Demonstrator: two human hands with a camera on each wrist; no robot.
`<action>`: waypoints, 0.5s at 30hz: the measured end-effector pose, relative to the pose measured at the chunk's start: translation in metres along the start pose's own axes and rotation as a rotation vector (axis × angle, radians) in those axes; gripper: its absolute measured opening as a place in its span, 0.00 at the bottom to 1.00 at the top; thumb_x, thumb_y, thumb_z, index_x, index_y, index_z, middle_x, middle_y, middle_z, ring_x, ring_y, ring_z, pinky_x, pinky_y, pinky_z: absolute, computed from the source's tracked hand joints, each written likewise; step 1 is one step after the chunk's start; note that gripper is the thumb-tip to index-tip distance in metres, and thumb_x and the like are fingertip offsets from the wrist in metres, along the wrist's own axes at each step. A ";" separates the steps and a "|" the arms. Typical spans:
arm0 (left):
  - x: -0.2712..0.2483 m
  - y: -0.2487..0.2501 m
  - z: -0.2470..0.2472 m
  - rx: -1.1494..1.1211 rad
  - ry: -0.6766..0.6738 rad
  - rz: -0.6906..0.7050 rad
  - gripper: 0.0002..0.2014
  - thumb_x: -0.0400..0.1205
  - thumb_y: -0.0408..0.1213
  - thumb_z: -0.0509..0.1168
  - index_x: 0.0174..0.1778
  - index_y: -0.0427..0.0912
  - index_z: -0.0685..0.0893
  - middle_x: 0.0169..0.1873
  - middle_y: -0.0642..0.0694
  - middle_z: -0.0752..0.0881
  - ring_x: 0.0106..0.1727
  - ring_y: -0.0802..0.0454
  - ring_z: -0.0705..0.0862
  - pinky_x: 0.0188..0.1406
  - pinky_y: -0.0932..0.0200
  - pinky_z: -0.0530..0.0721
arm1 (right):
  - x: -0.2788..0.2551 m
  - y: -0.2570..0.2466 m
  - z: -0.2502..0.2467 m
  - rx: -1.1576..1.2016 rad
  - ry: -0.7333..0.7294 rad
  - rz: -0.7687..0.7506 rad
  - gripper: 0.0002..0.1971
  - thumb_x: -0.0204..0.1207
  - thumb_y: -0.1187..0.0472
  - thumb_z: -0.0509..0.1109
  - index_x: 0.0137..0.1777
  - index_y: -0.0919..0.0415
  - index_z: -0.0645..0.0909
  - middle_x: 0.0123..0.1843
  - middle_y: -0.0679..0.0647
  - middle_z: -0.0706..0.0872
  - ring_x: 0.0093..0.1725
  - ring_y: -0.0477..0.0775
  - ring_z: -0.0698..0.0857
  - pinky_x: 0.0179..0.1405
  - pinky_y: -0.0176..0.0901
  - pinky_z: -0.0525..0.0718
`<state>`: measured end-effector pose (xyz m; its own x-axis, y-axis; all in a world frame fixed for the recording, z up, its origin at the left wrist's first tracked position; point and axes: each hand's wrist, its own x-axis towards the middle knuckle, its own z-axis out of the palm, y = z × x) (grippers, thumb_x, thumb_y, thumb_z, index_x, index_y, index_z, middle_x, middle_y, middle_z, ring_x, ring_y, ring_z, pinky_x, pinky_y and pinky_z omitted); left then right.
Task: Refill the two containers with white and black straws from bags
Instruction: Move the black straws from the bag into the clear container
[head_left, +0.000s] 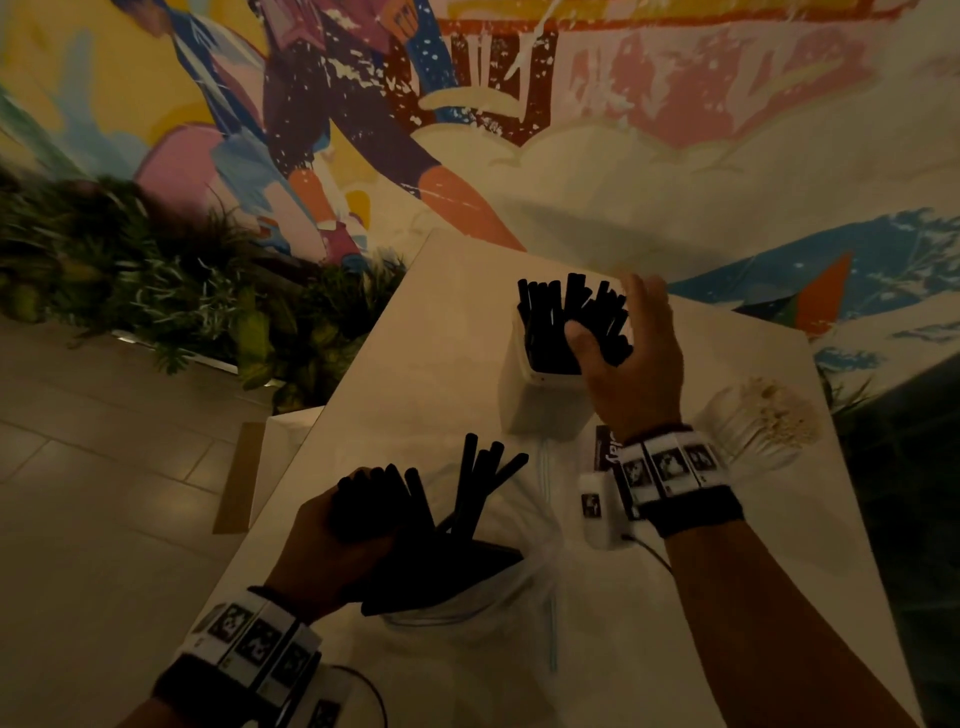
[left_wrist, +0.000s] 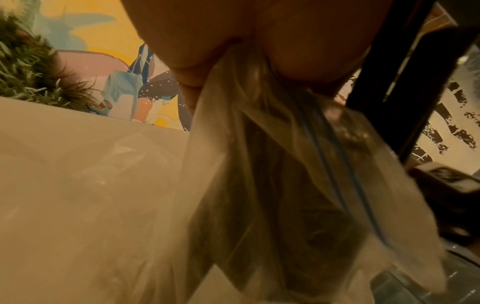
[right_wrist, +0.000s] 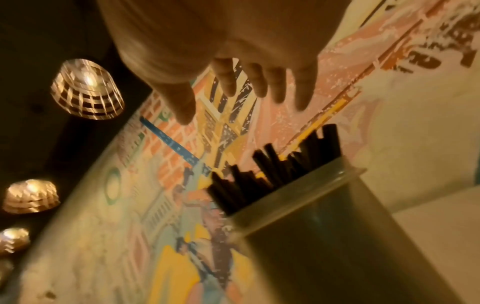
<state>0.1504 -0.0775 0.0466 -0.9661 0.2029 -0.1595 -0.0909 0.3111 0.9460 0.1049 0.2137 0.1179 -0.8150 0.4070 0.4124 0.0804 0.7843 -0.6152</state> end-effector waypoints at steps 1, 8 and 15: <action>0.000 0.000 0.000 -0.009 0.001 -0.003 0.19 0.69 0.16 0.71 0.30 0.47 0.78 0.30 0.47 0.82 0.31 0.72 0.83 0.30 0.77 0.79 | -0.014 -0.009 -0.006 0.137 -0.026 0.030 0.33 0.73 0.44 0.70 0.77 0.52 0.68 0.78 0.53 0.72 0.76 0.56 0.72 0.71 0.57 0.76; 0.000 0.002 0.001 -0.054 -0.011 0.005 0.17 0.64 0.24 0.78 0.32 0.47 0.78 0.29 0.49 0.83 0.32 0.73 0.83 0.31 0.79 0.79 | -0.121 -0.041 -0.034 0.580 -0.364 0.380 0.10 0.73 0.67 0.75 0.52 0.56 0.83 0.41 0.54 0.90 0.41 0.52 0.89 0.44 0.46 0.89; -0.002 0.004 0.002 -0.079 -0.043 0.064 0.17 0.64 0.33 0.76 0.27 0.65 0.84 0.30 0.63 0.88 0.32 0.72 0.83 0.31 0.79 0.79 | -0.130 -0.037 0.000 0.010 -0.672 0.404 0.31 0.74 0.42 0.72 0.74 0.54 0.73 0.64 0.51 0.85 0.59 0.48 0.84 0.59 0.40 0.81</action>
<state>0.1528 -0.0751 0.0500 -0.9595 0.2601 -0.1086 -0.0499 0.2226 0.9736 0.2075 0.1316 0.0867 -0.8963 0.2868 -0.3383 0.4425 0.6299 -0.6383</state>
